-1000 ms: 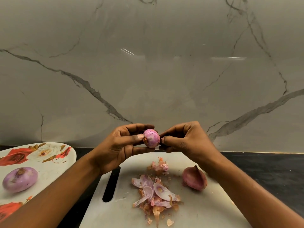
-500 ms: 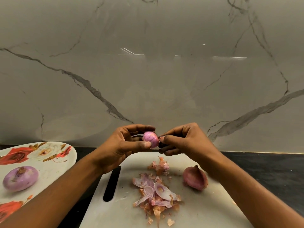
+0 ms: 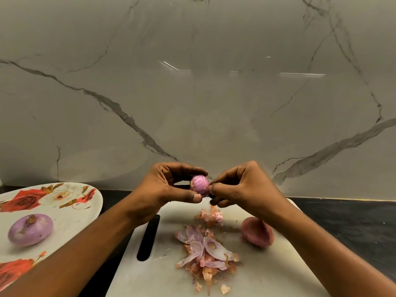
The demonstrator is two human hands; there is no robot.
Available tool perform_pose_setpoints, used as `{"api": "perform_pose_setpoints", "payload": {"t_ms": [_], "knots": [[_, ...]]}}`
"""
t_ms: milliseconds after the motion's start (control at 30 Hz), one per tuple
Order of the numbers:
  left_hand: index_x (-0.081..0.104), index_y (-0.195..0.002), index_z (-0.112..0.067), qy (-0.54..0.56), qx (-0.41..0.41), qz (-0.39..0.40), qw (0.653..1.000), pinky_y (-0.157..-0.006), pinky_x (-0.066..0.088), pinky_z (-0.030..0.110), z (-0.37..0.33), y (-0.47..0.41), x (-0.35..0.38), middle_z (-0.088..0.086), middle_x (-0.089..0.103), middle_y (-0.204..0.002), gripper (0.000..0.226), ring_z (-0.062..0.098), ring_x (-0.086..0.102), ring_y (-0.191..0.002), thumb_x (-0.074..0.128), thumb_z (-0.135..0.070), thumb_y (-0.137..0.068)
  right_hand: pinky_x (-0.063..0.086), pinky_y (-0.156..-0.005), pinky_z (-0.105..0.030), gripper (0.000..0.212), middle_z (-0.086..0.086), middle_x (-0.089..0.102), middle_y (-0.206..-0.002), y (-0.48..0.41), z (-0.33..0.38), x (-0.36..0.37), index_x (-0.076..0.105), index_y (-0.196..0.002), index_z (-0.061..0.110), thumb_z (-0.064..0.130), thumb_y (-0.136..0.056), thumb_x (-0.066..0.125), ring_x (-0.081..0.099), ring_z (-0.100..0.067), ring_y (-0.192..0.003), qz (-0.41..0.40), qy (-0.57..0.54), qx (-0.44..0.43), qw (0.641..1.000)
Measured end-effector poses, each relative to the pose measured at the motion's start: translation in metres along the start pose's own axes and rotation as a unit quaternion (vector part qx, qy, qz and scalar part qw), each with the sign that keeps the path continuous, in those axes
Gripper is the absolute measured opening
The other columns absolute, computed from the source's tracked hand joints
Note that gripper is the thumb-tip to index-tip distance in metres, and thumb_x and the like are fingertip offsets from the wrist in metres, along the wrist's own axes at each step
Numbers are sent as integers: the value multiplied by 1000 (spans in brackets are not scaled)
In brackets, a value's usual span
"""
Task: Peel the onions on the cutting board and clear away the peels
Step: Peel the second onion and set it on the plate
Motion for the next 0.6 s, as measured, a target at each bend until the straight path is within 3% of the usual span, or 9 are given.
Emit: {"api": "perform_pose_setpoints", "payload": {"t_ms": [133, 400, 600], "knots": [[75, -121, -4, 1, 3, 2, 1000, -94, 63, 41, -1, 0, -1, 10, 78, -119, 56, 30, 74, -114, 87, 2, -66, 68, -74, -36, 3, -7, 81, -78, 0, 2, -1, 84, -89, 10, 13, -89, 82, 81, -20, -74, -9, 19, -14, 1000], [76, -119, -5, -13, 6, -5, 1000, -92, 63, 40, -2, -1, 1, 9, 79, -117, 57, 28, 75, -112, 88, 1, -64, 68, -78, -48, 21, -5, 81, -78, -2, 1, 2, 84, -93, 10, 29, -83, 88, 81, -22, -76, -2, 42, -18, 999], [75, -119, -4, -2, -1, -1, 1000, -94, 63, 41, -1, -1, 0, 10, 78, -118, 57, 30, 74, -114, 87, 3, -64, 68, -73, -38, 12, -4, 81, -78, 1, 1, 1, 85, -93, 10, 21, -86, 85, 80, -18, -72, -5, 52, -31, 998]]}}
Point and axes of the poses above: each hand's wrist, its own y-axis away from the middle knuckle, its own x-axis out of the palm, z = x × y, the point moved 3 cm from there along -y, towards the middle knuckle
